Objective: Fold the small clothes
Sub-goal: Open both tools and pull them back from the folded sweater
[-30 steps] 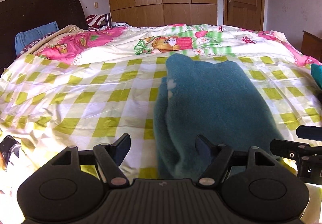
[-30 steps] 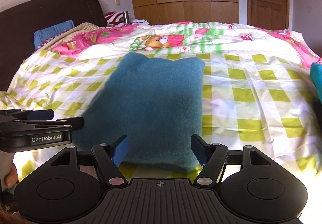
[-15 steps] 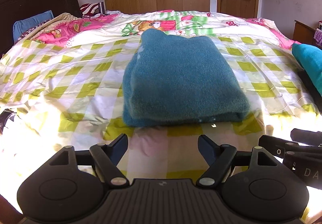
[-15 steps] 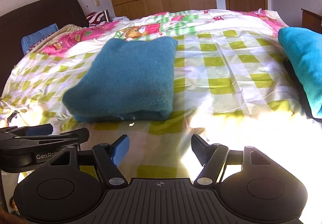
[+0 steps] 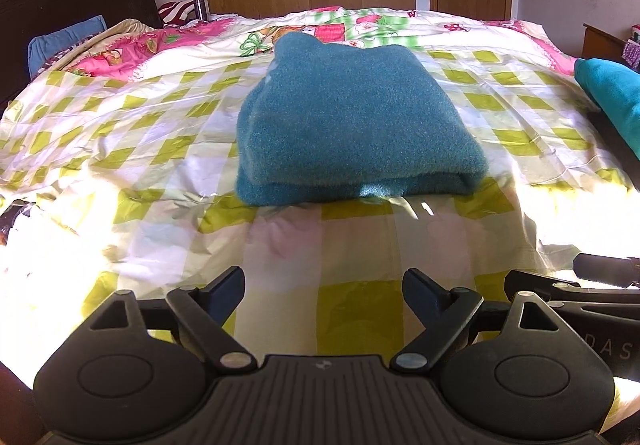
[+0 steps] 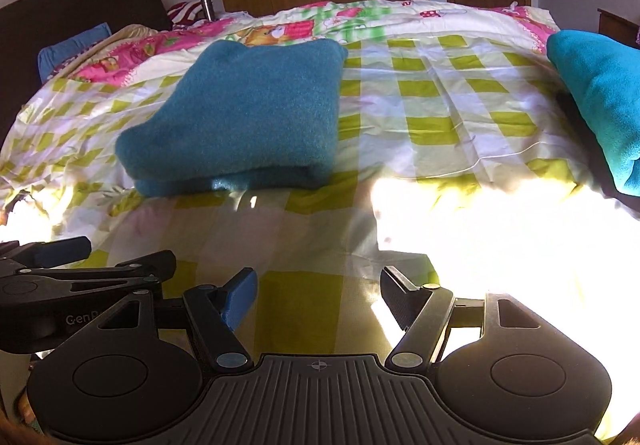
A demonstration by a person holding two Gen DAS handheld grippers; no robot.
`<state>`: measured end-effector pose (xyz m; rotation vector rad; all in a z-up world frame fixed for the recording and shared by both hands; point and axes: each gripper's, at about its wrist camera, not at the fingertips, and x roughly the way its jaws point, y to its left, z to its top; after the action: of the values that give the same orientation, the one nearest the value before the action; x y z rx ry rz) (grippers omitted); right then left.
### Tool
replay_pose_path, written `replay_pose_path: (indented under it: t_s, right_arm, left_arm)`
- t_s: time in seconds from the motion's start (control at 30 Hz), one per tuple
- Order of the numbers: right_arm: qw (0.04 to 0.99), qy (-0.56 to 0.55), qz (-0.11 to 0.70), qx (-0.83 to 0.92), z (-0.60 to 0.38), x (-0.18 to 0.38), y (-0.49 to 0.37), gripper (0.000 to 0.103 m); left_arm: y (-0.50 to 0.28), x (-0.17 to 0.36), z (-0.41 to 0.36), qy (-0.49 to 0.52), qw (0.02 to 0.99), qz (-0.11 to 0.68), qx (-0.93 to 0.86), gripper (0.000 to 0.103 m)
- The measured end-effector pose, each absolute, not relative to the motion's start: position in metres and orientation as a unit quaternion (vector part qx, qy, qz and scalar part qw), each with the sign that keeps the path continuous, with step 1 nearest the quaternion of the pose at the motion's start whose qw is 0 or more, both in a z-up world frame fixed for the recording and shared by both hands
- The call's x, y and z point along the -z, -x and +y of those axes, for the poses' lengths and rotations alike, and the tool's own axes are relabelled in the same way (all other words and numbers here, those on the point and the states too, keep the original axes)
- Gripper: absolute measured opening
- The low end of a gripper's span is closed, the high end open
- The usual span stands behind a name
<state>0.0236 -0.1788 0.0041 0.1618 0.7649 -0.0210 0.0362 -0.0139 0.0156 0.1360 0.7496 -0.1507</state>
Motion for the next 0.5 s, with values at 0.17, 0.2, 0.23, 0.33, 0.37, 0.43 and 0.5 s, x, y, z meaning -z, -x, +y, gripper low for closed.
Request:
replay_pose_path:
  t_s: [0.17,0.2,0.23,0.33,0.37,0.43,0.5]
  right_arm:
    - [0.924,-0.085,0.373,0.010,-0.1804,-0.0030,-0.0231,0.068]
    - [0.924,-0.085,0.373,0.011,-0.1806,-0.0025,-0.0229,0.068]
    - [0.924,-0.085,0.373,0.011,-0.1808,-0.0022,-0.0227,0.068]
    - [0.923,-0.086,0.375,0.010,-0.1816,-0.0009,-0.0228,0.068]
    - [0.923,-0.087,0.376,0.011,-0.1818,-0.0006,-0.0226,0.068]
    - [0.922,-0.088,0.376,0.011,-0.1819,0.0001,-0.0220,0.068]
    - [0.922,-0.089,0.377,0.011,-0.1821,0.0004,-0.0214,0.068]
  left_arm:
    - [-0.0341,-0.0156,-0.0140,-0.068,0.926,0.366,0.066,0.099]
    - [-0.0334,-0.0157,-0.0147,-0.070,0.926,0.364,0.064,0.099]
    - [-0.0330,-0.0158,-0.0156,-0.073,0.927,0.363,0.062,0.099]
    - [-0.0321,-0.0161,-0.0182,-0.085,0.927,0.362,0.056,0.100]
    - [-0.0316,-0.0162,-0.0192,-0.089,0.927,0.360,0.054,0.100]
    - [-0.0312,-0.0163,-0.0212,-0.095,0.927,0.359,0.051,0.100]
    - [-0.0307,-0.0162,-0.0223,-0.099,0.927,0.359,0.049,0.100]
